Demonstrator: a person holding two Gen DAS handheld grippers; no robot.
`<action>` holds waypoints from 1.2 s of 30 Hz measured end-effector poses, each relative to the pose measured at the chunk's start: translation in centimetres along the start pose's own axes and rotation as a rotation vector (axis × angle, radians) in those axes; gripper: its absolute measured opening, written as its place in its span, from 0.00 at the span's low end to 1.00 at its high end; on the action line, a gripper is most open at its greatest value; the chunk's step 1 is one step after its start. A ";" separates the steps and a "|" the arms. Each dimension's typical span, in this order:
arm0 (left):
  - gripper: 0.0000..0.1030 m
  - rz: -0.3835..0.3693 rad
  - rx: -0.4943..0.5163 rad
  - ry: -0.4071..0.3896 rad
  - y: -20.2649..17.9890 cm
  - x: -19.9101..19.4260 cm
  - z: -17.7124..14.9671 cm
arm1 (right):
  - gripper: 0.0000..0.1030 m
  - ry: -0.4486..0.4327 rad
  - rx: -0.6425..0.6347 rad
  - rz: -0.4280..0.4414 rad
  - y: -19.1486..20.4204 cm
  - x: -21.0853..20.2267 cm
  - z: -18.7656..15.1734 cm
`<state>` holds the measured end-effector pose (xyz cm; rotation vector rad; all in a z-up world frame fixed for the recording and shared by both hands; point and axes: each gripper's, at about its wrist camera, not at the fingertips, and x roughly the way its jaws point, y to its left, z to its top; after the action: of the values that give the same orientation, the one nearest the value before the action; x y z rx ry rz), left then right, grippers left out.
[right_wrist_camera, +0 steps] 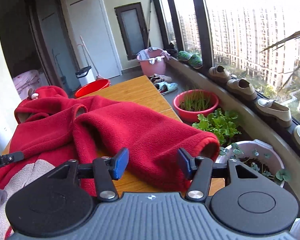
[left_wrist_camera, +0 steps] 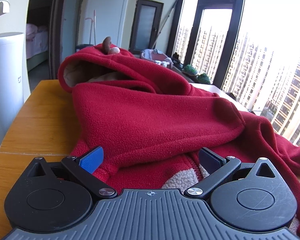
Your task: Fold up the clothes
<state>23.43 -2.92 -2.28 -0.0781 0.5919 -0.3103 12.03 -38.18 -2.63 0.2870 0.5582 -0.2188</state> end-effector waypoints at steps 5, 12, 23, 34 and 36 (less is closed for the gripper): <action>1.00 0.000 0.000 -0.001 0.0 0.0 0.0 | 0.48 0.011 0.098 -0.097 -1.9 1.3 -0.6; 1.00 -0.007 -0.009 -0.005 0.2 0.0 0.1 | 0.11 -0.052 0.043 -0.042 -1.0 2.3 2.2; 1.00 -0.030 -0.041 -0.017 0.6 -0.1 0.0 | 0.05 -0.386 -0.233 0.121 9.8 -1.1 16.3; 1.00 -0.044 -0.064 -0.025 0.9 -0.2 0.1 | 0.00 -0.333 -0.405 0.391 22.6 -1.9 16.2; 1.00 -0.048 -0.067 -0.030 1.0 -0.3 0.1 | 0.00 -0.309 -0.418 0.436 24.3 -1.9 16.0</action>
<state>23.51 -1.91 -2.24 -0.1616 0.5717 -0.3356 25.09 -20.40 16.38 -0.0375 0.2150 0.2723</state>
